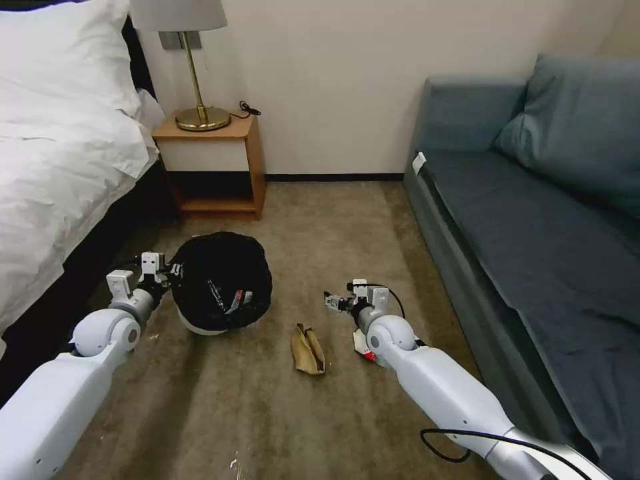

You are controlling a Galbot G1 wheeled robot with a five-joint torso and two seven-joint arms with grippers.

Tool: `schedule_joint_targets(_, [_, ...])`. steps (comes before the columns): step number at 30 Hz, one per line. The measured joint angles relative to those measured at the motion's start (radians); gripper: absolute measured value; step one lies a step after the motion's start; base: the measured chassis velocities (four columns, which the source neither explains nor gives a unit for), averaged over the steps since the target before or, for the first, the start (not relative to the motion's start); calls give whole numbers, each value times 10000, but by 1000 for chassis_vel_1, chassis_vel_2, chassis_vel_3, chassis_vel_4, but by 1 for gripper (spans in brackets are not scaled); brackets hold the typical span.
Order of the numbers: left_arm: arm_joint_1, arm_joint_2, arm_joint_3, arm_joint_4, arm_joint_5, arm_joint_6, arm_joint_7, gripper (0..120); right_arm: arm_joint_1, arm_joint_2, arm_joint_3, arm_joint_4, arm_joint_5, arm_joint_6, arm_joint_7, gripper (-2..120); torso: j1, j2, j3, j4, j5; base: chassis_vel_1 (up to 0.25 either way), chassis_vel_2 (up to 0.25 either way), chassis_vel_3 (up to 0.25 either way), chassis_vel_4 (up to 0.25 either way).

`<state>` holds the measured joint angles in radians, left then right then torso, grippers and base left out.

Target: Pick up the trash bin, then pick up the garbage on the floor and place it into the trash bin.

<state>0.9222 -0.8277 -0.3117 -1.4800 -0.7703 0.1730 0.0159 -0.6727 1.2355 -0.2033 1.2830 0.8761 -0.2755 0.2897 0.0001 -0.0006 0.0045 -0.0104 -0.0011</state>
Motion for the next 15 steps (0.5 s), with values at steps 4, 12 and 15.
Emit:
schedule_joint_targets(4, [-3,-55,5,25,19,0,10,4,-39,0,26,-30,-34,3,-10,100,0,0,0,-1,0,-66,69,61,-74])
schedule_joint_targets(12, [-24,-114,71,62,43,0,24,4,-94,3,45,-78,-87,15,-83,100,0,0,0,3,0,-63,69,60,-67])
schedule_joint_targets(15, [-53,-105,78,76,44,0,24,4,-109,8,57,-122,-108,17,-110,100,-1,0,0,3,1,-61,67,56,-44])
